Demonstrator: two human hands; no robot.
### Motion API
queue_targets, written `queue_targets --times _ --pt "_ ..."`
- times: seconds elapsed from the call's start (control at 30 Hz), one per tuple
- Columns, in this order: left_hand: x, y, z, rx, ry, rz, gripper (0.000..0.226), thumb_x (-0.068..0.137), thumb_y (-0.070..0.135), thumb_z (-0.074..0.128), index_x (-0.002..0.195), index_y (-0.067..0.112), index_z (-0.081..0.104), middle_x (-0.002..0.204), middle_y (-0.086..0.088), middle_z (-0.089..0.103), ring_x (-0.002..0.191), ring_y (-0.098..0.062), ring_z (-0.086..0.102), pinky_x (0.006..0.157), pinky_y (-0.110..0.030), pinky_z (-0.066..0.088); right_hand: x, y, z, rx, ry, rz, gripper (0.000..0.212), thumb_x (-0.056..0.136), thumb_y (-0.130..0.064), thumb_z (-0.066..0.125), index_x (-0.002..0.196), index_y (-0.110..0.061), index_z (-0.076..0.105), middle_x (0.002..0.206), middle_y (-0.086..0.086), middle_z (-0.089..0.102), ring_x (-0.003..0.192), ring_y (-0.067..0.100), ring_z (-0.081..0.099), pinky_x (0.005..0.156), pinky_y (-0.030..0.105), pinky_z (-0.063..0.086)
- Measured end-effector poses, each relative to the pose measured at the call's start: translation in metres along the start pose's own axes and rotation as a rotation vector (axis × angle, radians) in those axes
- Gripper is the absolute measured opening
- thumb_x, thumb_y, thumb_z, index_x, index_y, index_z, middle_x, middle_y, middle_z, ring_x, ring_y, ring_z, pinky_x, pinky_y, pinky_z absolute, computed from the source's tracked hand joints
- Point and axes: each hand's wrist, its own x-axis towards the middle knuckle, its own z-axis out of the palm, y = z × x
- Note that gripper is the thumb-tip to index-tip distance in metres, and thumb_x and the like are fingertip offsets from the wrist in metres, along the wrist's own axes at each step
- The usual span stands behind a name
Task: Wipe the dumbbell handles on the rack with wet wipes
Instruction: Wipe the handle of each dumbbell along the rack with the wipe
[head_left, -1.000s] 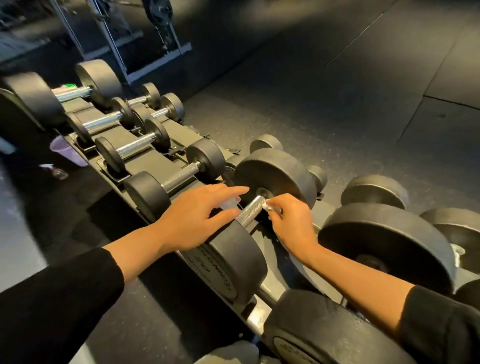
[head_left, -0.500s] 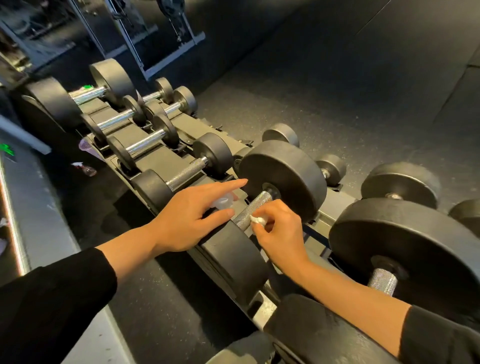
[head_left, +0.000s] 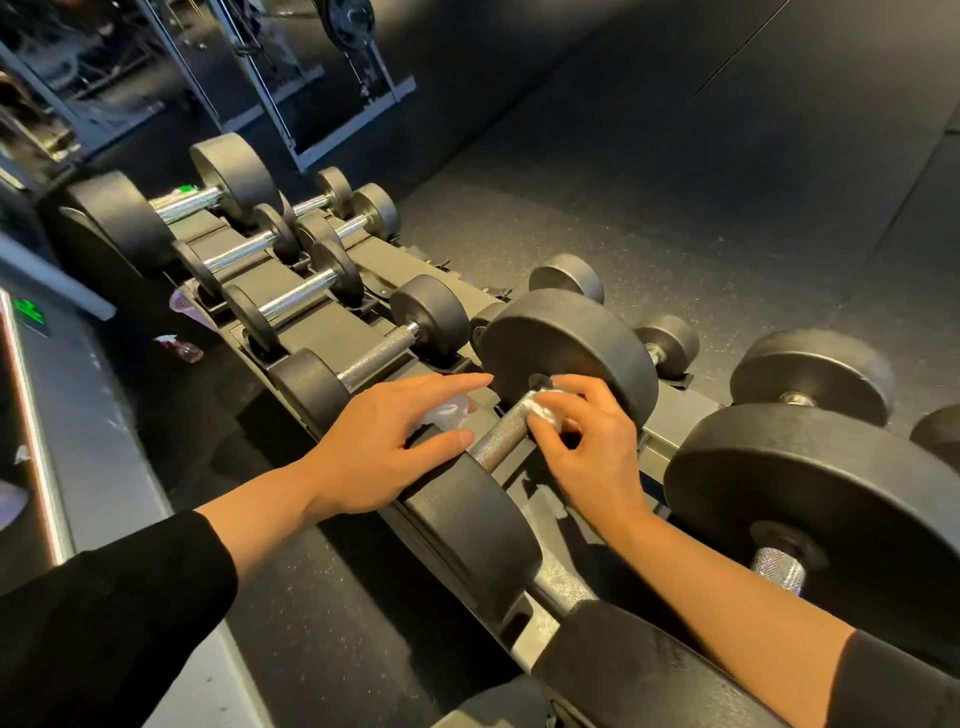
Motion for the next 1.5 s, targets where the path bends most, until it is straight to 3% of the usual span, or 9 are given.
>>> queue_targets --times 0.1,0.23,0.67,0.8,0.97,1.17,1.33,1.43,1.5 --pt "0.000 0.000 -0.001 -0.005 0.000 -0.003 0.053 0.086 0.060 0.043 0.137 0.044 0.041 0.125 0.020 0.057 0.119 0.003 0.049 0.106 -0.034 0.039 0.001 0.002 0.005 -0.137 -0.080 -0.009 0.024 0.092 -0.014 0.060 0.115 -0.014 0.067 0.122 0.002 0.060 0.113 0.010 0.052 0.094 0.014 0.037" --pt "0.001 0.000 -0.001 -0.001 -0.004 -0.010 0.054 0.086 0.060 0.043 0.138 0.043 0.042 0.125 0.020 0.057 0.118 0.002 0.050 0.106 -0.038 0.039 0.002 0.000 0.008 -0.213 -0.095 -0.014 0.026 0.087 -0.006 0.064 0.111 -0.012 0.069 0.117 0.004 0.065 0.109 0.018 0.055 0.090 0.012 0.031" --pt "0.002 0.004 -0.003 0.025 -0.001 -0.010 0.054 0.087 0.057 0.044 0.136 0.037 0.046 0.118 0.018 0.059 0.114 -0.002 0.053 0.102 -0.039 0.042 -0.012 -0.010 0.010 0.138 -0.458 -0.124 0.022 0.082 -0.003 0.068 0.100 -0.012 0.075 0.107 -0.002 0.070 0.104 0.004 0.059 0.093 0.028 0.049" --pt "0.001 0.004 -0.002 0.016 0.011 -0.017 0.054 0.085 0.060 0.042 0.134 0.038 0.048 0.120 0.018 0.059 0.116 -0.002 0.052 0.102 -0.040 0.041 -0.003 -0.016 0.005 0.147 -0.448 -0.078 0.022 0.082 0.000 0.067 0.098 -0.012 0.075 0.104 -0.002 0.070 0.100 0.003 0.061 0.090 0.019 0.049" --pt "0.009 -0.001 -0.005 -0.183 0.008 0.001 0.032 0.092 0.040 0.053 0.123 0.033 0.059 0.111 0.017 0.063 0.108 -0.001 0.056 0.095 -0.027 0.043 0.022 -0.023 0.002 -0.211 -0.241 -0.119 0.025 0.085 -0.005 0.064 0.107 -0.015 0.071 0.119 -0.001 0.064 0.113 0.009 0.052 0.095 0.016 0.038" --pt "0.045 -0.046 -0.009 -0.482 -0.048 0.053 0.027 0.097 0.012 0.050 0.117 0.026 0.062 0.106 0.008 0.067 0.099 -0.004 0.061 0.076 -0.019 0.048 0.046 -0.030 0.004 -0.719 -0.582 -0.189 0.036 0.087 -0.012 0.061 0.123 -0.020 0.062 0.143 -0.003 0.045 0.126 0.016 0.035 0.099 0.025 0.034" --pt "0.081 -0.087 -0.005 -0.288 -0.030 0.180 0.053 0.096 0.010 0.050 0.145 0.027 0.034 0.140 0.006 0.041 0.127 -0.008 0.042 0.108 -0.029 0.035 0.054 -0.043 0.012 -0.856 -0.685 -0.072 0.036 0.085 -0.009 0.062 0.119 -0.020 0.065 0.133 -0.003 0.055 0.114 0.018 0.044 0.094 0.026 0.041" --pt "0.103 -0.104 -0.013 -0.183 -0.113 0.356 0.069 0.096 0.010 0.050 0.151 0.030 0.013 0.152 0.013 0.013 0.132 -0.011 0.033 0.103 -0.020 0.030 0.059 -0.058 0.018 -0.841 -0.697 0.065 0.033 0.083 -0.001 0.061 0.111 -0.016 0.070 0.123 -0.002 0.062 0.108 0.017 0.049 0.090 0.029 0.046" --pt "0.116 -0.114 -0.015 -0.132 -0.185 0.422 0.072 0.096 0.009 0.049 0.152 0.029 0.007 0.154 0.016 0.003 0.134 -0.015 0.032 0.100 -0.019 0.031 0.057 -0.068 0.023 -0.754 -0.667 0.205 0.031 0.084 0.004 0.060 0.106 -0.015 0.072 0.119 -0.002 0.064 0.108 0.010 0.050 0.091 0.019 0.046"
